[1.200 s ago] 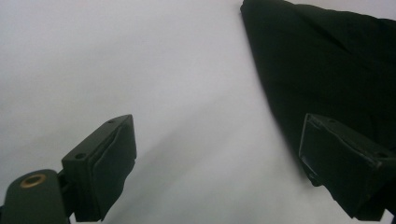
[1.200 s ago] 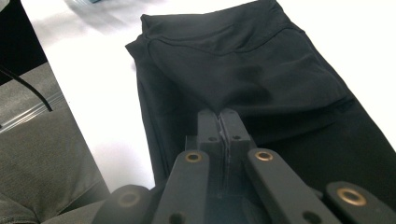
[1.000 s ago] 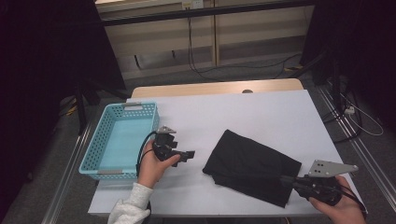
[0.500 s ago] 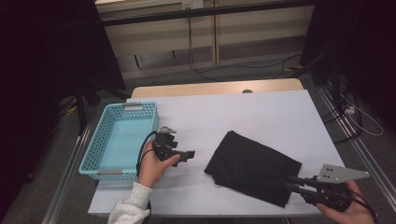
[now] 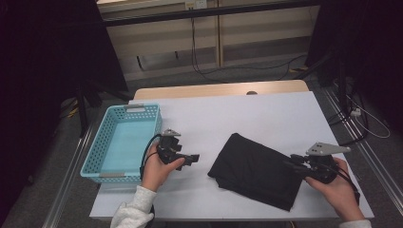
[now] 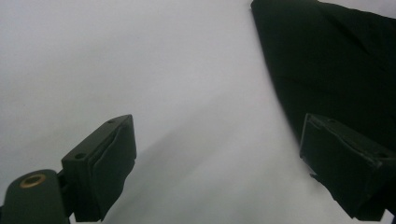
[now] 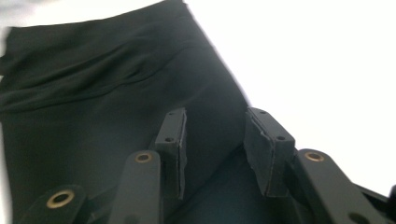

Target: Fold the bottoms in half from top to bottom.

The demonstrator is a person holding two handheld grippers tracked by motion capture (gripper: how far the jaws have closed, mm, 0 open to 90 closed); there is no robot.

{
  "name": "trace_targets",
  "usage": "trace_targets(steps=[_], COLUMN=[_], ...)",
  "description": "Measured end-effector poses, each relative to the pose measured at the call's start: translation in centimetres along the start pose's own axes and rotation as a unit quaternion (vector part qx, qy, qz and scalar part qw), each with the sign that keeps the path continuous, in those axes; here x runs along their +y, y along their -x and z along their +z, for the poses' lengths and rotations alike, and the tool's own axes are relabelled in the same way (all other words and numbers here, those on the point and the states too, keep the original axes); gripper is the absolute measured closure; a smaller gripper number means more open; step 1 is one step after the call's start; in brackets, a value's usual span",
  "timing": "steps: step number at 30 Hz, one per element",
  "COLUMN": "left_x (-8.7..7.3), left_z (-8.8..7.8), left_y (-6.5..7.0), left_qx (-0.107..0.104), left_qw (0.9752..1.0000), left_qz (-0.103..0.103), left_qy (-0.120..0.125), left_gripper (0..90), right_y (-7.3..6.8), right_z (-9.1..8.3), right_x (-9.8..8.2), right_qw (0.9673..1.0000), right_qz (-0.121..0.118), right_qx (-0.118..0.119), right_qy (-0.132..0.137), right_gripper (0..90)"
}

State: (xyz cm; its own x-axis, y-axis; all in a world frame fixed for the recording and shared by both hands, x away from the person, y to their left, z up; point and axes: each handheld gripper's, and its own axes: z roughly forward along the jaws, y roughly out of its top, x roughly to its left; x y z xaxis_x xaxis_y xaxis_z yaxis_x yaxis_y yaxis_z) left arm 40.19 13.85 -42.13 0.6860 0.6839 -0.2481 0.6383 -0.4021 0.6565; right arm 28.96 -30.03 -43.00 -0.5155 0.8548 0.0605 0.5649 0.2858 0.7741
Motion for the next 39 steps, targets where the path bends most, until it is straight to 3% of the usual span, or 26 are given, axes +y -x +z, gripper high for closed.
trace_targets(steps=[2,4,9,15,20,22,25,29,35,39], left_x=[0.0,0.0,-0.1,-0.1,-0.1,-0.1,-0.1,-0.1,0.0,0.1], left_z=[-0.1,-0.1,0.1,0.1,0.2,0.3,0.3,0.3,0.2,0.2], left_y=[0.0,-0.1,0.0,0.1,0.1,0.2,0.2,0.2,0.3,0.5], left_qx=[0.000,0.001,0.000,0.000,-0.003,-0.002,-0.002,-0.002,-0.005,-0.007], left_qw=[1.0000,1.0000,1.0000,1.0000,1.0000,1.0000,1.0000,1.0000,1.0000,0.9999], left_qz=[-0.001,-0.002,-0.002,-0.001,-0.001,0.002,0.002,0.000,0.004,0.007], left_qy=[0.001,0.002,0.000,-0.001,-0.003,-0.003,-0.004,0.000,-0.003,-0.004], left_gripper=[10.8,10.8,10.8,10.8,10.8,10.8,10.8,10.8,10.8,10.8], right_y=[0.2,0.3,0.8,1.0,1.0,1.0,1.4,1.5,1.2,1.0], right_z=[0.8,1.9,2.9,3.6,3.7,3.7,3.7,3.2,1.8,1.5], right_x=[0.3,0.5,0.6,0.3,0.2,0.2,0.1,0.3,1.1,1.2], right_qw=[1.0000,0.9996,0.9990,0.9992,0.9991,0.9991,0.9984,0.9977,0.9984,0.9986], right_qz=[0.003,-0.009,-0.010,-0.003,0.011,0.010,0.039,0.053,0.046,0.041], right_qx=[-0.004,-0.016,-0.024,-0.004,0.010,0.011,0.018,0.028,0.031,0.032], right_qy=[-0.006,-0.022,-0.036,-0.041,-0.040,-0.039,-0.037,-0.032,-0.012,-0.013], right_gripper=[60.1,60.6,61.9,69.0,81.1,81.6,83.6,84.4,84.4,84.5])
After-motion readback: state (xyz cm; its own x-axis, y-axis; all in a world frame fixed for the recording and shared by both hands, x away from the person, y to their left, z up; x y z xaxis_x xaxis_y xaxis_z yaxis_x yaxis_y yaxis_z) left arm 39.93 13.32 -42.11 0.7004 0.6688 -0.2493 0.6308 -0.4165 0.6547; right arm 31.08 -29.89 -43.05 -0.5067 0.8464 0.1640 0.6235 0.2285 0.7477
